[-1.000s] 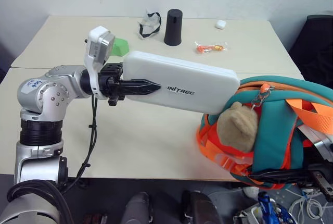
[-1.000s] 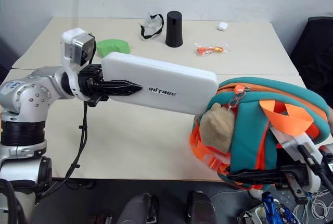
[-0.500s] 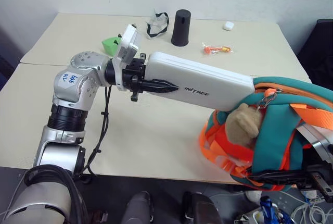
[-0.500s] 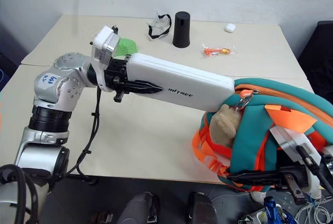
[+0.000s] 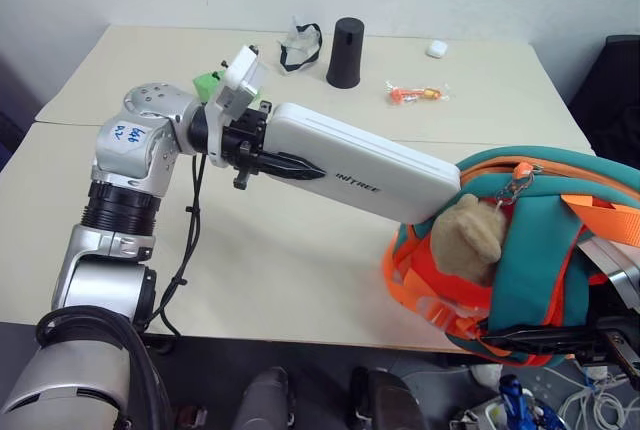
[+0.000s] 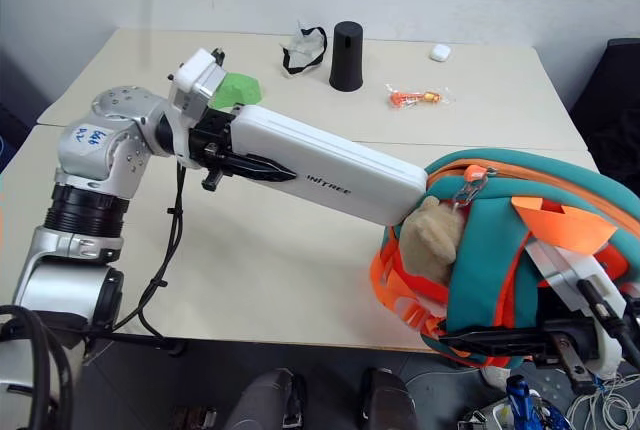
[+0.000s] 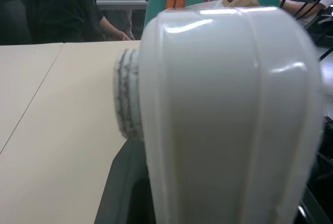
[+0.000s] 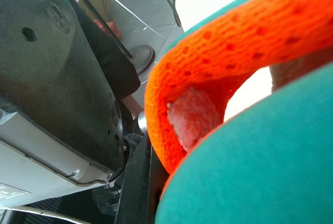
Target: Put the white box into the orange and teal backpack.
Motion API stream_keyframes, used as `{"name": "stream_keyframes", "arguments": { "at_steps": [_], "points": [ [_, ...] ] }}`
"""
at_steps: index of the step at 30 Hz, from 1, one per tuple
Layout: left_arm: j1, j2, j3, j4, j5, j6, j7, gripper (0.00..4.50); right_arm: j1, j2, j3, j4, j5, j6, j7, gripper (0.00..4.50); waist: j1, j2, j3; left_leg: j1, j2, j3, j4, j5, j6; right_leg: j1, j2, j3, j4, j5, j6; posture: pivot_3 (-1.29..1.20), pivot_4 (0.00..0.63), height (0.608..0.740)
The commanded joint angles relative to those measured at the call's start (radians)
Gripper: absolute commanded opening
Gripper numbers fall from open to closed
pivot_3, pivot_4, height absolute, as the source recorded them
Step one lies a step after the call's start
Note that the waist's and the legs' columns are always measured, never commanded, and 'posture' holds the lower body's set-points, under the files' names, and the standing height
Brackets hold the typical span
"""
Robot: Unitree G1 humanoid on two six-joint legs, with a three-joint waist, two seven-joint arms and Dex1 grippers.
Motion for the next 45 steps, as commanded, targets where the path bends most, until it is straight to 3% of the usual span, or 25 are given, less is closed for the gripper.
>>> {"name": "stream_keyframes", "arguments": {
  "at_steps": [1,7,17,25,31,36,45],
  "points": [
    [-0.086,0.005,0.059,0.029,-0.01,-0.022,-0.003,1.33,-0.002,0.005,-0.041,-0.02,0.027,0.0,0.004,0.04,0.0,0.0,0.0,0.0,0.0,0.0,0.0,0.0,0.0,0.0,0.0,0.0,0.0,0.0,0.0,0.0,0.15,0.74],
    [-0.124,0.013,0.073,0.065,-0.008,-0.027,-0.024,1.33,-0.005,-0.011,-0.082,-0.006,0.041,0.011,0.027,0.04,-0.004,-0.001,0.0,0.0,0.0,0.0,0.0,0.0,0.0,0.0,0.001,0.0,0.0,0.0,0.0,0.0,0.15,0.74],
    [-0.013,-0.068,0.027,-0.048,0.02,-0.056,0.012,1.33,-0.027,-0.004,-0.117,-0.022,0.094,0.035,0.001,0.04,-0.009,-0.001,0.0,0.0,0.0,0.0,0.0,0.0,0.0,0.0,0.0,0.0,0.002,0.0,0.0,0.0,0.15,0.74],
    [-0.069,-0.123,0.063,0.07,0.07,-0.162,0.083,1.33,0.016,0.001,-0.16,-0.064,0.126,0.059,0.015,0.04,-0.006,-0.001,0.0,0.0,0.0,0.0,0.001,0.0,0.0,0.0,0.0,0.0,0.001,0.0,0.001,0.0,0.15,0.74],
    [-0.072,-0.158,0.025,0.05,0.051,-0.116,0.03,1.33,-0.009,-0.001,-0.144,-0.068,0.145,0.043,-0.008,0.04,-0.006,-0.001,0.0,0.0,0.0,0.0,0.001,0.0,0.0,0.0,0.0,0.0,0.001,0.001,0.001,0.0,0.15,0.74],
    [-0.029,-0.221,-0.036,-0.009,0.069,-0.11,0.03,1.33,-0.058,-0.005,-0.097,-0.061,0.138,0.026,-0.027,0.04,-0.005,-0.001,0.0,0.0,0.0,0.0,0.001,0.0,0.0,0.0,0.0,0.0,0.001,0.001,0.001,0.0,0.15,0.74],
    [-0.031,-0.431,-0.131,0.064,0.206,-0.226,0.198,1.33,-0.111,-0.001,-0.029,-0.066,0.128,0.0,-0.039,0.04,0.0,-0.001,0.0,0.0,-0.001,0.0,0.001,0.0,0.001,0.0,0.0,0.001,0.001,0.001,0.001,0.0,0.15,0.74]
  ]
}}
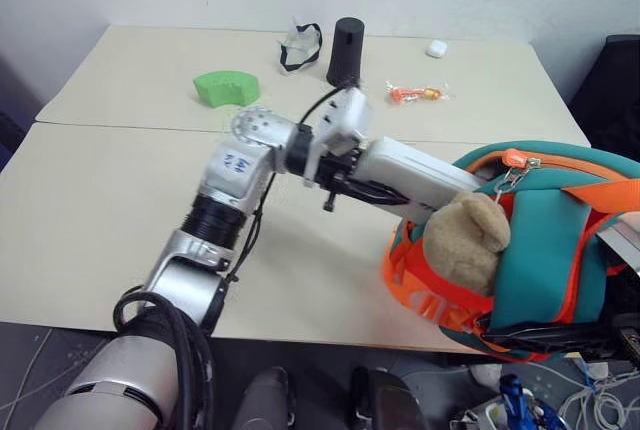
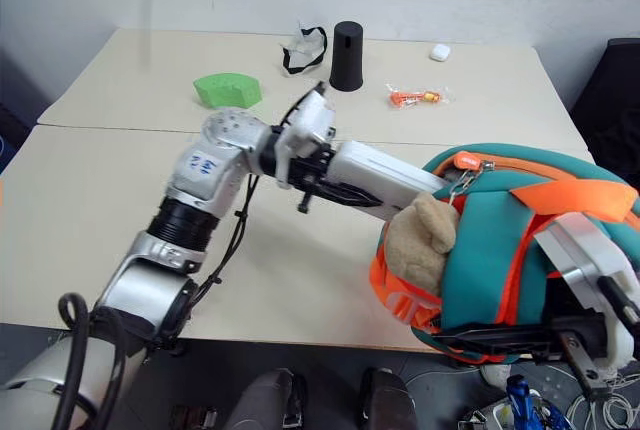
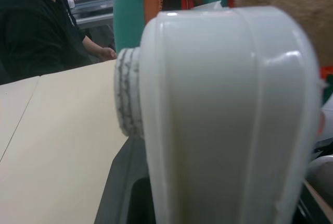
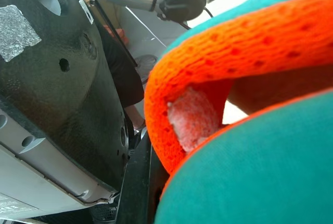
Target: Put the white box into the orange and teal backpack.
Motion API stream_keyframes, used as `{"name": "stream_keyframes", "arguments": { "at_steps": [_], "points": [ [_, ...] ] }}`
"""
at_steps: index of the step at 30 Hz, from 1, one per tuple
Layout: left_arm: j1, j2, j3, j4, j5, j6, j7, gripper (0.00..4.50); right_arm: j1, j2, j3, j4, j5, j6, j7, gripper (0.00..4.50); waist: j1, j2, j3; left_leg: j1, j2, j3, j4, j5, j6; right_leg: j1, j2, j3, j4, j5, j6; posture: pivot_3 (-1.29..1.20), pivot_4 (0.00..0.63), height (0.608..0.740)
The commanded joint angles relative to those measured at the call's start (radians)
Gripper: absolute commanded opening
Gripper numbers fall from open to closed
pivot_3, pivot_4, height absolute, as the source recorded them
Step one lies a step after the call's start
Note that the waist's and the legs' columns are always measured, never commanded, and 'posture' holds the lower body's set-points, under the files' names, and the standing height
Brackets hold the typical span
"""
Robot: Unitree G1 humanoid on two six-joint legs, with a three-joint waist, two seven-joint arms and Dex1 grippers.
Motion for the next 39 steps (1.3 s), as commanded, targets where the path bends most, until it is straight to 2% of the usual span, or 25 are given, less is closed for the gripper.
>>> {"name": "stream_keyframes", "arguments": {
  "at_steps": [1,11,16,21,22,25,29,33,36,39],
  "points": [
    [-0.023,-0.074,-0.019,-0.002,0.014,-0.01,0.05,1.33,-0.024,0.001,0.015,-0.019,0.009,-0.027,-0.006,0.04,0.0,0.0,0.0,0.0,0.0,0.0,0.0,0.0,0.0,0.0,0.0,0.0,0.0,0.0,0.0,0.0,0.15,0.74],
    [-0.062,-0.256,-0.09,0.096,0.096,0.024,0.171,1.33,-0.073,0.029,0.111,-0.031,-0.029,-0.082,-0.071,0.04,0.0,0.0,0.0,0.0,0.0,0.0,0.0,0.0,0.0,0.0,-0.001,0.0,0.0,0.0,0.0,0.0,0.15,0.74],
    [-0.068,-0.239,-0.061,0.081,0.062,0.085,0.131,2.8,-0.074,0.041,0.135,-0.025,-0.055,-0.099,-0.105,0.04,-0.005,0.0,0.0,0.0,0.001,0.0,0.0,0.0,0.001,0.0,-0.001,0.0,0.0,0.0,0.0,0.0,0.15,0.74],
    [-0.029,-0.083,-0.024,-0.12,-0.044,0.216,-0.021,4.37,-0.061,0.054,0.149,-0.012,-0.087,-0.117,-0.114,0.04,-0.025,0.0,0.0,0.0,0.002,0.0,0.0,0.0,0.0,-0.001,-0.001,0.0,0.0,0.0,0.0,0.0,0.15,0.74],
    [-0.021,-0.046,-0.014,-0.161,-0.069,0.242,-0.047,4.49,-0.058,0.056,0.152,-0.01,-0.093,-0.12,-0.114,0.04,-0.028,0.0,0.0,0.0,0.002,0.0,0.0,0.0,0.0,-0.001,-0.001,0.0,0.0,0.0,0.0,0.0,0.15,0.74],
    [-0.002,0.099,0.034,-0.292,-0.164,0.333,-0.147,4.49,-0.047,0.065,0.161,-0.001,-0.118,-0.132,-0.114,0.04,-0.029,0.0,0.0,0.001,0.002,0.0,0.0,0.001,-0.002,-0.001,-0.001,0.001,0.001,0.0,-0.001,0.0,0.15,0.74],
    [-0.017,0.218,0.106,-0.336,-0.241,0.394,-0.178,4.49,-0.051,0.077,0.188,0.016,-0.161,-0.155,-0.126,0.04,-0.025,0.001,0.0,0.001,0.002,-0.001,0.0,0.001,-0.002,-0.001,0.0,0.001,0.003,-0.001,-0.002,0.0,0.15,0.74],
    [-0.059,0.224,0.19,-0.292,-0.3,0.43,-0.118,4.49,-0.09,0.101,0.255,0.049,-0.251,-0.202,-0.178,0.04,-0.015,0.0,0.0,0.0,0.0,-0.003,0.002,0.001,-0.001,0.001,-0.001,-0.001,0.001,0.0,0.0,0.0,0.15,0.74],
    [-0.039,0.224,0.187,-0.294,-0.294,0.429,-0.091,4.49,-0.127,0.124,0.305,0.066,-0.309,-0.228,-0.221,0.04,-0.02,0.0,0.0,0.0,-0.002,-0.003,0.002,0.001,0.001,0.002,-0.001,0.0,0.001,0.001,0.002,0.0,0.15,0.74],
    [-0.012,0.238,0.205,-0.345,-0.347,0.485,-0.09,4.49,-0.165,0.147,0.351,0.084,-0.369,-0.244,-0.284,0.04,-0.025,0.0,0.0,0.0,-0.001,-0.002,0.002,0.001,0.001,0.002,-0.001,0.0,0.003,0.001,0.002,0.0,0.15,0.74]
  ]
}}
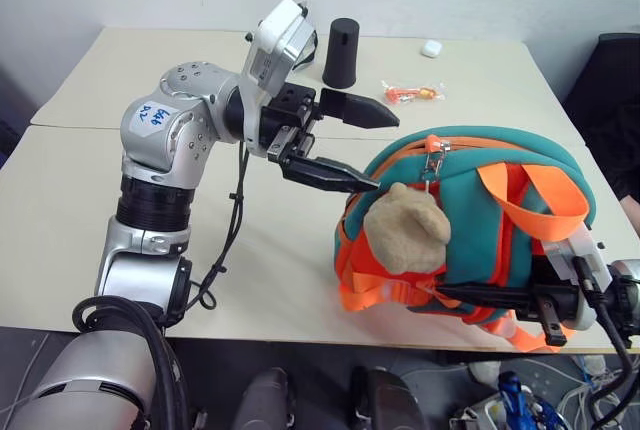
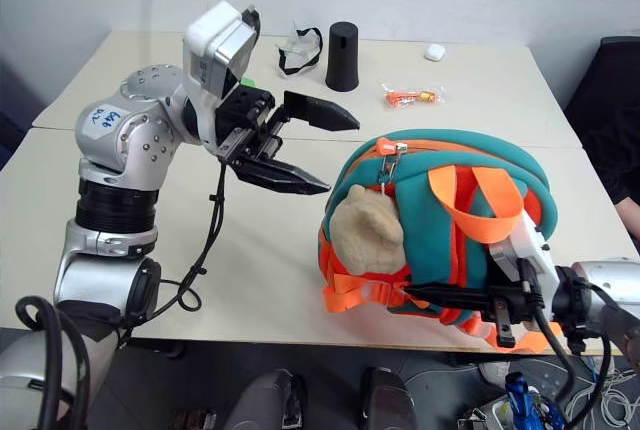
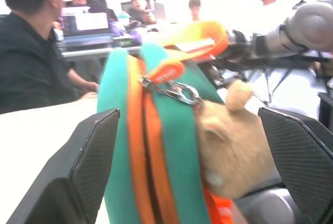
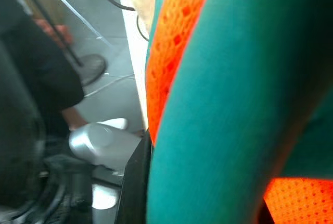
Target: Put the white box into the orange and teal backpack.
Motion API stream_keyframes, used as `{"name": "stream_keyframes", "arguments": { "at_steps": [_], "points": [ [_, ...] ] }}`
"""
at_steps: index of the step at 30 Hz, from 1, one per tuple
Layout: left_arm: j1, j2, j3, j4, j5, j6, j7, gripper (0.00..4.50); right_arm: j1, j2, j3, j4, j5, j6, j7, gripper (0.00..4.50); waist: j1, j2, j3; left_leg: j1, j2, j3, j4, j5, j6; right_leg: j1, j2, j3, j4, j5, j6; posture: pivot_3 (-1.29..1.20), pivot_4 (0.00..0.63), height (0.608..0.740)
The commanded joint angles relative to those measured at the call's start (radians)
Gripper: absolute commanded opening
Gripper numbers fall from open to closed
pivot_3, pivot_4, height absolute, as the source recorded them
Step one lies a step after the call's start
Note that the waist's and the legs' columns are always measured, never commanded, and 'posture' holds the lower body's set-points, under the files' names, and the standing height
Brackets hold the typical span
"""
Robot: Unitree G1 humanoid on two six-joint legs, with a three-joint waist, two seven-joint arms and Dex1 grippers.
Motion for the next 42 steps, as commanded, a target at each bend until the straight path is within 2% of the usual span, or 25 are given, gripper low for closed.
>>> {"name": "stream_keyframes", "arguments": {
  "at_steps": [1,6,11,14,17,21,26,29,35,38,42],
  "points": [
    [0.016,0.014,0.027,-0.074,-0.081,0.068,0.017,4.49,-0.034,0.019,0.03,0.023,-0.066,-0.023,-0.072,0.04,-0.004,0.0,0.0,0.0,0.001,0.001,0.0,0.0,0.0,0.0,0.001,0.0,0.001,0.0,0.0,0.0,0.15,0.74],
    [0.075,0.099,0.031,-0.233,-0.171,0.215,0.054,4.49,-0.034,0.013,0.04,0.012,-0.062,-0.022,-0.068,0.04,-0.003,0.0,0.0,0.0,0.001,0.001,0.0,0.0,-0.001,-0.001,0.001,0.001,0.001,0.0,0.0,0.0,0.15,0.74],
    [0.093,0.106,0.007,-0.304,-0.191,0.251,0.116,4.49,-0.035,0.014,0.044,0.006,-0.048,-0.013,-0.067,0.04,0.002,0.0,0.0,0.001,0.0,0.0,0.0,0.0,-0.001,0.0,0.0,0.001,0.0,0.0,0.0,0.0,0.15,0.74],
    [0.104,0.102,-0.054,-0.306,-0.117,0.177,0.138,4.49,-0.048,0.019,0.045,0.0,-0.025,-0.002,-0.075,0.04,0.0,0.0,0.0,0.001,0.0,0.0,0.0,0.0,-0.001,0.0,0.0,0.002,-0.001,0.0,0.0,0.0,0.15,0.74],
    [0.118,0.095,-0.155,-0.276,0.026,0.038,0.174,4.49,-0.077,0.016,0.033,-0.001,0.017,0.021,-0.089,0.04,0.0,0.0,0.0,0.001,0.001,0.001,0.0,0.0,-0.001,0.0,0.001,0.002,-0.002,0.0,0.0,0.0,0.15,0.74],
    [0.132,0.08,-0.217,-0.243,0.129,-0.079,0.202,4.49,-0.082,0.011,0.023,-0.014,0.045,0.039,-0.095,0.04,0.0,0.0,0.0,0.001,0.001,0.001,0.0,0.0,-0.001,0.0,0.001,0.002,-0.002,0.0,0.0,0.0,0.15,0.74],
    [0.147,0.047,-0.214,-0.234,0.116,-0.092,0.2,4.49,-0.079,0.009,0.019,-0.021,0.061,0.047,-0.103,0.04,0.002,0.0,0.0,0.001,0.001,0.001,0.0,0.0,0.0,0.0,0.0,0.002,-0.003,0.0,0.0,0.0,0.15,0.74],
    [0.144,0.008,-0.194,-0.229,0.097,-0.067,0.231,3.92,-0.075,0.008,0.019,-0.025,0.066,0.049,-0.105,0.04,0.002,0.0,0.0,0.001,0.0,0.001,0.0,0.0,0.0,0.0,-0.001,0.001,-0.003,0.0,0.0,0.0,0.15,0.74],
    [0.139,-0.024,-0.161,-0.234,0.054,-0.021,0.244,2.09,-0.063,0.007,0.02,-0.033,0.068,0.049,-0.107,0.04,0.0,0.0,0.0,0.001,0.001,0.001,0.0,0.0,0.0,0.0,0.0,0.001,-0.003,0.0,0.0,0.0,0.15,0.74],
    [0.137,-0.02,-0.136,-0.244,0.015,0.01,0.22,1.34,-0.059,0.008,0.021,-0.034,0.067,0.047,-0.107,0.04,0.0,0.0,0.0,0.001,0.001,0.001,0.0,0.0,0.0,0.0,0.0,0.001,-0.003,0.0,0.0,0.0,0.15,0.74],
    [0.126,0.047,-0.109,-0.259,-0.031,0.039,0.141,0.78,-0.063,0.013,0.019,-0.023,0.059,0.04,-0.112,0.04,-0.001,0.0,0.0,0.001,0.001,0.001,0.0,0.0,0.0,0.0,0.0,0.001,-0.002,0.0,0.0,0.0,0.15,0.74]
  ]
}}
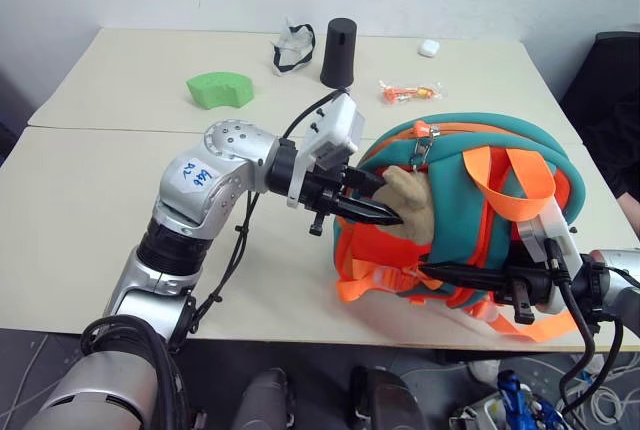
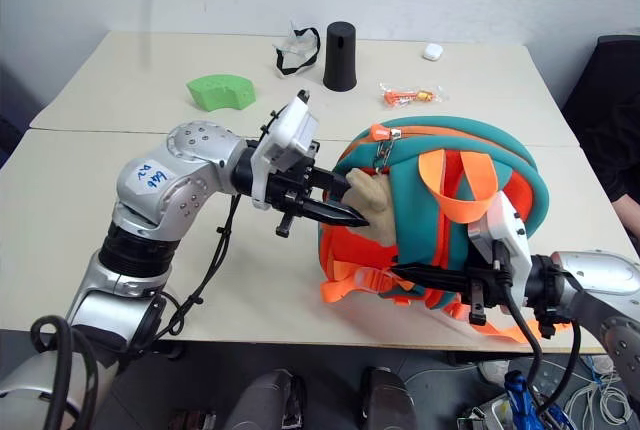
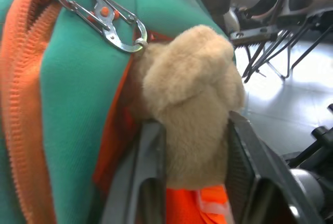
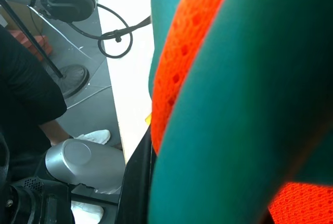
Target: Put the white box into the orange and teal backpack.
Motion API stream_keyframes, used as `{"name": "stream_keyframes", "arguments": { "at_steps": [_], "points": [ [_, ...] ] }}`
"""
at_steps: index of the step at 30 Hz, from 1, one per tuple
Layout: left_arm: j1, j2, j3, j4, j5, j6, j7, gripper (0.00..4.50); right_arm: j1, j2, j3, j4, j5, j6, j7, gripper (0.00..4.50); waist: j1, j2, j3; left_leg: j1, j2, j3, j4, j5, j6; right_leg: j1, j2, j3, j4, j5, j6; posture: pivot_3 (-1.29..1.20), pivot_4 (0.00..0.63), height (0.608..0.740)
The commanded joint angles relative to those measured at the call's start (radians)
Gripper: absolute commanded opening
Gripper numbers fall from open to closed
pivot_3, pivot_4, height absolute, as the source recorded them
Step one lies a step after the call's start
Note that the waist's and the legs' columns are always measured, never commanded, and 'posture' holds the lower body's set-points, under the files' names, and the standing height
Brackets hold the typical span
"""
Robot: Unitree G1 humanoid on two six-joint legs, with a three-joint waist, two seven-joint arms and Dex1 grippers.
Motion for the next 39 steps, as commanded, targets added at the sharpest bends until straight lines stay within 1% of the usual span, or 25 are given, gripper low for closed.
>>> {"name": "stream_keyframes", "arguments": {
  "at_steps": [1,8,11,14,17,20,22,25,27,30,34,36,37,39],
  "points": [
    [-0.031,0.059,0.067,-0.03,-0.076,0.0,-0.087,0.7,-0.004,0.0,-0.031,-0.005,0.005,-0.009,-0.008,0.04,-0.001,0.0,0.0,0.0,0.0,0.0,0.0,0.0,0.0,0.0,0.0,0.0,0.0,0.0,0.0,0.0,0.15,0.74],
    [-0.153,0.19,0.22,0.093,-0.193,0.071,-0.177,0.7,-0.054,0.046,-0.056,0.039,0.045,-0.015,-0.068,0.04,-0.004,0.0,0.0,0.0,0.0,0.0,0.0,0.0,-0.001,-0.001,0.001,0.0,0.001,0.0,0.0,0.0,0.15,0.74],
    [-0.157,0.254,0.226,0.129,-0.169,0.053,-0.204,0.7,-0.095,0.095,-0.065,0.069,0.032,-0.038,-0.137,0.04,-0.006,0.0,0.0,0.0,0.001,0.001,0.0,0.0,-0.001,-0.001,0.001,0.0,0.003,0.0,0.0,0.0,0.15,0.74],
    [-0.116,0.301,0.208,0.121,-0.152,0.049,-0.22,0.7,-0.112,0.127,-0.08,0.09,0.022,-0.047,-0.173,0.04,-0.004,0.0,0.0,0.0,0.0,0.002,0.0,0.0,-0.001,-0.002,0.002,0.0,0.003,0.0,0.0,0.0,0.15,0.74],
    [-0.036,0.343,0.188,0.064,-0.146,0.05,-0.232,0.7,-0.104,0.142,-0.099,0.097,0.032,-0.055,-0.179,0.04,-0.004,0.0,0.0,0.0,0.001,0.002,-0.001,0.0,-0.001,-0.002,0.002,0.0,0.003,0.0,0.0,0.0,0.15,0.74],
    [0.049,0.361,0.162,-0.022,-0.139,0.042,-0.223,0.7,-0.104,0.153,-0.111,0.102,0.034,-0.055,-0.193,0.04,-0.004,0.0,0.0,-0.001,0.001,0.002,-0.002,0.0,-0.001,-0.002,0.002,0.001,0.003,0.0,0.0,0.0,0.15,0.74],
    [0.078,0.356,0.156,-0.073,-0.154,0.057,-0.205,0.7,-0.109,0.155,-0.108,0.11,0.02,-0.056,-0.201,0.04,-0.004,0.0,0.0,-0.001,0.001,0.002,-0.002,0.0,-0.001,-0.002,0.002,0.001,0.003,0.0,0.0,0.0,0.15,0.74],
    [0.103,0.321,0.151,-0.164,-0.218,0.135,-0.147,0.7,-0.12,0.159,-0.088,0.127,-0.012,-0.068,-0.205,0.04,-0.001,0.0,0.0,-0.001,0.0,0.002,-0.002,0.0,-0.001,-0.002,0.001,0.001,0.003,0.0,0.0,0.0,0.15,0.74],
    [0.142,0.338,0.121,-0.212,-0.199,0.125,-0.154,0.7,-0.133,0.165,-0.078,0.136,-0.02,-0.07,-0.21,0.04,-0.003,0.0,0.0,-0.001,0.0,0.002,-0.002,0.0,-0.001,-0.002,0.001,0.001,0.003,0.0,0.0,0.0,0.15,0.74],
    [0.224,0.404,0.049,-0.244,-0.105,0.054,-0.189,0.7,-0.144,0.171,-0.074,0.144,-0.022,-0.071,-0.211,0.04,-0.011,0.0,0.0,0.0,0.001,0.002,-0.002,0.0,-0.001,-0.002,0.001,0.002,0.003,0.0,0.0,0.0,0.15,0.74],
    [0.306,0.492,-0.048,-0.233,0.045,-0.102,-0.239,0.7,-0.151,0.174,-0.074,0.154,-0.027,-0.071,-0.208,0.04,-0.018,0.0,0.0,0.001,0.002,0.003,-0.003,0.001,-0.003,-0.003,0.002,0.001,0.003,-0.002,-0.004,0.0,0.15,0.74],
    [0.338,0.507,-0.089,-0.216,0.125,-0.197,-0.245,0.7,-0.157,0.175,-0.076,0.162,-0.029,-0.071,-0.208,0.04,-0.018,0.0,0.0,0.001,0.002,0.003,-0.003,0.001,-0.003,-0.003,0.002,0.001,0.003,-0.002,-0.004,0.0,0.15,0.74],
    [0.357,0.502,-0.124,-0.198,0.186,-0.249,-0.225,0.7,-0.16,0.177,-0.075,0.167,-0.031,-0.072,-0.207,0.04,-0.018,0.0,0.0,0.001,0.002,0.003,-0.003,0.001,-0.003,-0.003,0.001,0.001,0.003,-0.002,-0.004,0.0,0.15,0.74],
    [0.392,0.467,-0.202,-0.145,0.306,-0.342,-0.174,0.7,-0.17,0.183,-0.074,0.173,-0.026,-0.072,-0.209,0.04,-0.014,0.001,0.0,0.001,0.001,0.003,-0.003,0.0,-0.003,-0.003,0.001,0.001,0.002,-0.002,-0.004,0.0,0.15,0.74]
  ]
}}
